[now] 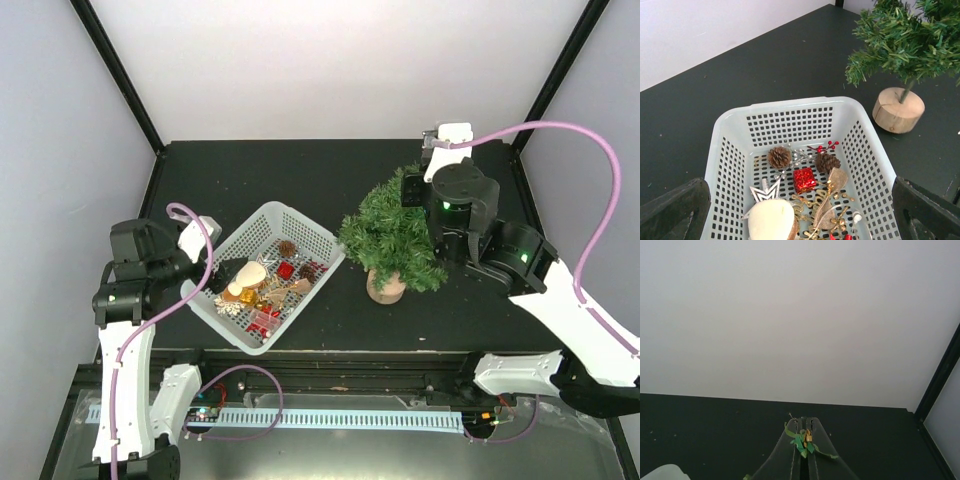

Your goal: Decorate the small christmas tree

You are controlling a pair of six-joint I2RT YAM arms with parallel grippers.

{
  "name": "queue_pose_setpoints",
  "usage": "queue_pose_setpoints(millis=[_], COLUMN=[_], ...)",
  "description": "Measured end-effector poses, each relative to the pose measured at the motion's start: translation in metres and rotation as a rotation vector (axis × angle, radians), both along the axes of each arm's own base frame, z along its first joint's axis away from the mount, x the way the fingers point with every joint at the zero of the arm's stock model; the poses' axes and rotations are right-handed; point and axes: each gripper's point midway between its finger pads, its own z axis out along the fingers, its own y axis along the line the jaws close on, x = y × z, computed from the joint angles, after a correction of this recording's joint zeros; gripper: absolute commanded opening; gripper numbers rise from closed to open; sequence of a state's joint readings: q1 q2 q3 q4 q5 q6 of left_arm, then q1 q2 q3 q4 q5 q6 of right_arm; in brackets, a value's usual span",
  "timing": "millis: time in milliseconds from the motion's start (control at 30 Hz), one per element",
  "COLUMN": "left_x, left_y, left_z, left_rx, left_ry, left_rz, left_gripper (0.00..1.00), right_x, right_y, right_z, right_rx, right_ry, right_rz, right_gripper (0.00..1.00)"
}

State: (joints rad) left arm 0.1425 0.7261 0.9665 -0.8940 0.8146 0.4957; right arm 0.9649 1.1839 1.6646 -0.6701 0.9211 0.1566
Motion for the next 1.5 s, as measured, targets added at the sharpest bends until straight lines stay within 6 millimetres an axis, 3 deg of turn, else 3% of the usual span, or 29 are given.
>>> queue_pose_setpoints(millis=[333,600,1200,1300,1400,1500], left_x=[-0.001,-0.001,-0.006,-0.007,-0.006,-0.006], left_y=[0.001,0.001,0.002,0.002,0.003,0.003], left_z=[0.001,0.001,-0.011,-0.01,-0.011,-0.013], left_rx=[-0.006,-0.01,-0.009,-0.008,-0.007,-0.003], left_ry=[0.001,0.007,0.016,0.014,0.016,0.024], left_rz=[0.016,0.021,0.039,0.04,0.04,0.043], left_gripper=[0.99,0.99,0.99,0.99,0.99,0.99], right_x=[-0.021,-0.031,-0.045,-0.049,-0.052,-0.056], right_y=[0.031,0.051,0.057,0.053,0.05,0.045], right_z=[0.001,-0.011,-0.011,-0.012,-0.013,-0.014], right_rx=[0.036,0.062,0.136,0.156,0.183,0.197], right_ry=[-0.009,-0.005,-0.028,-0.025,-0.021,-0.019], right_rz=[0.104,0.162,0.22,0.235,0.248,0.264], right_gripper=[0.01,0.01,0.01,0.11,0.44,0.59])
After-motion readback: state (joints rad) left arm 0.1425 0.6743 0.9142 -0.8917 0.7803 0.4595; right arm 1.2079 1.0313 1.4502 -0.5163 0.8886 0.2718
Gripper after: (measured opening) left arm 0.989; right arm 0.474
